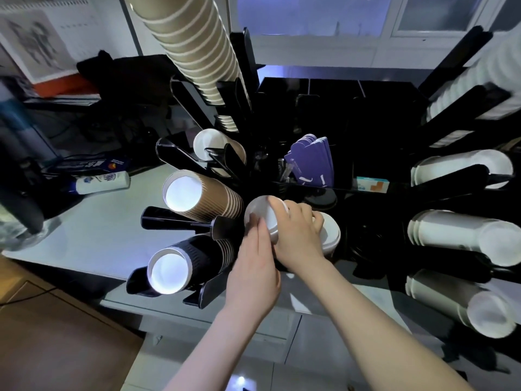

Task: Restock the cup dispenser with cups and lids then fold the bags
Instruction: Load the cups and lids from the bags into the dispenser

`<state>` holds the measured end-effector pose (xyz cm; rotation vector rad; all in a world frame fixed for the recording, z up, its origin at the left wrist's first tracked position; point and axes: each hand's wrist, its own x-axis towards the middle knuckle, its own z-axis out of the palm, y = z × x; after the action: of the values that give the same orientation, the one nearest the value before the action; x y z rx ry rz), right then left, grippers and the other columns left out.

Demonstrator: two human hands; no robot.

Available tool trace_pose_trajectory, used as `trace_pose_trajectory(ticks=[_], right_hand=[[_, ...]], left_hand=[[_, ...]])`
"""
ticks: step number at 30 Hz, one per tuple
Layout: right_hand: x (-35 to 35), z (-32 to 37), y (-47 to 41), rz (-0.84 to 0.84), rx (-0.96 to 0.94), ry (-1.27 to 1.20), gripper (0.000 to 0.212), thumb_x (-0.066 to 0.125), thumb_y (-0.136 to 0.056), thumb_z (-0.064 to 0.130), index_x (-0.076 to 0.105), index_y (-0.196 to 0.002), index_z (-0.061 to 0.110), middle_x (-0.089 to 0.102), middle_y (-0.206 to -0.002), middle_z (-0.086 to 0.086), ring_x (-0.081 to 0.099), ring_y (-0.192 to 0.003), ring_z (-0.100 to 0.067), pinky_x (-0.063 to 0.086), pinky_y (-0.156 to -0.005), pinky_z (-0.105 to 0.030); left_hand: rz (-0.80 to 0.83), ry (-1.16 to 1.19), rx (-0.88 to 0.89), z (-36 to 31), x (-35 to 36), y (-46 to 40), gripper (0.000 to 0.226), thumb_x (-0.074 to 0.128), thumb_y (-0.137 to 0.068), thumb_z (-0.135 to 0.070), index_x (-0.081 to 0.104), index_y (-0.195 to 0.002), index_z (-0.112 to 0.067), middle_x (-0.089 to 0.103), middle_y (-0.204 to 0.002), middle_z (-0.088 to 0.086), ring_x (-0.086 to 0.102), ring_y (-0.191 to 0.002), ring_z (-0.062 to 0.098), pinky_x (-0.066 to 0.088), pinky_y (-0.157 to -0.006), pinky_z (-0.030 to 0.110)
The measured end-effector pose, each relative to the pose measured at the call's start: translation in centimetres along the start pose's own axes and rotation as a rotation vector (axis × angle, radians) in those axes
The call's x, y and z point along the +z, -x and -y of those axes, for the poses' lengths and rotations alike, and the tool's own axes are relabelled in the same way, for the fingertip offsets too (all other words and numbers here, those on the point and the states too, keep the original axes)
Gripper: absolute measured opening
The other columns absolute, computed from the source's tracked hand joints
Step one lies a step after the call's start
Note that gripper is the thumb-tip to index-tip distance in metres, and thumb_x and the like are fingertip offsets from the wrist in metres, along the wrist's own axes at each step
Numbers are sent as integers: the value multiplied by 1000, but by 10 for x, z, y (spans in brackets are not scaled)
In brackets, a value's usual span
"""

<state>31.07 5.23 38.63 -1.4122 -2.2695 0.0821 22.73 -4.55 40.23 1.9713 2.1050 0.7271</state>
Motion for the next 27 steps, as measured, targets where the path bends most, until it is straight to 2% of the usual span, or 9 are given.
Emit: trace_pose_trajectory(ticks=[3,6,9,12,15,18,20,23,27], right_hand=[[3,6,-4,-8,-2,32,65,53,-86,25,23,-144,30,43,-134,4,33,-116,-23,12,-106,-46],[6,5,-4,19,43,67,73,55,-81,17,21,-145,27,47,-130,3,33,-119,-24,7,-110,-50],[9,1,0,42,46,100,78,56,-78,14,19,-146,23,51,-126,2,31,-123,-25,1,-110,-52],[11,0,4,32,51,106,71,55,-83,18,22,-145,22,51,-123,4,32,-125,-24,1,-110,-53],[11,0,6,18,60,108,60,50,-91,27,25,-145,22,45,-135,1,28,-132,-25,1,-111,-53],[10,-2,7,14,42,102,55,45,-95,28,26,-146,22,20,-156,-4,11,-143,-25,1,-112,-51],[9,-5,8,62,-26,122,60,46,-93,22,22,-148,22,14,-159,0,7,-145,-24,1,-111,-51],[11,-9,7,178,-109,165,50,47,-90,17,37,-139,21,26,-154,2,4,-146,-24,-5,-108,-52],[11,-8,6,209,-123,217,40,50,-88,19,52,-128,20,35,-147,-1,8,-145,-28,-7,-108,-54]], left_hand=[[22,-4,-18,3,4,-2,82,43,-88,-6,-12,-150,-7,-7,-160,7,1,-147,16,15,-116,24],[32,-47,-7,8,9,-5,80,37,-89,-3,-15,-149,-5,-15,-159,8,-6,-147,16,8,-116,21],[43,-56,-22,10,12,-7,79,38,-89,-4,-14,-150,-7,-15,-159,6,-6,-147,15,13,-115,23],[56,-47,-28,9,13,-10,79,40,-90,-4,-10,-151,-9,-13,-159,4,-4,-147,17,18,-115,27],[89,-54,2,8,13,-12,76,39,-90,-3,-5,-151,-9,-7,-160,6,-5,-147,20,11,-116,28],[143,-46,22,9,17,-12,72,39,-91,-5,0,-152,-9,4,-160,9,6,-146,19,12,-116,26],[168,-40,35,8,20,-10,71,40,-90,-6,4,-152,-10,13,-158,9,14,-145,19,16,-116,26],[199,-46,27,8,23,-11,72,42,-88,-5,9,-152,-12,19,-156,8,25,-140,23,23,-113,30],[205,-80,-33,11,22,-16,67,42,-88,-5,17,-150,-11,25,-153,10,36,-133,25,31,-109,34]])
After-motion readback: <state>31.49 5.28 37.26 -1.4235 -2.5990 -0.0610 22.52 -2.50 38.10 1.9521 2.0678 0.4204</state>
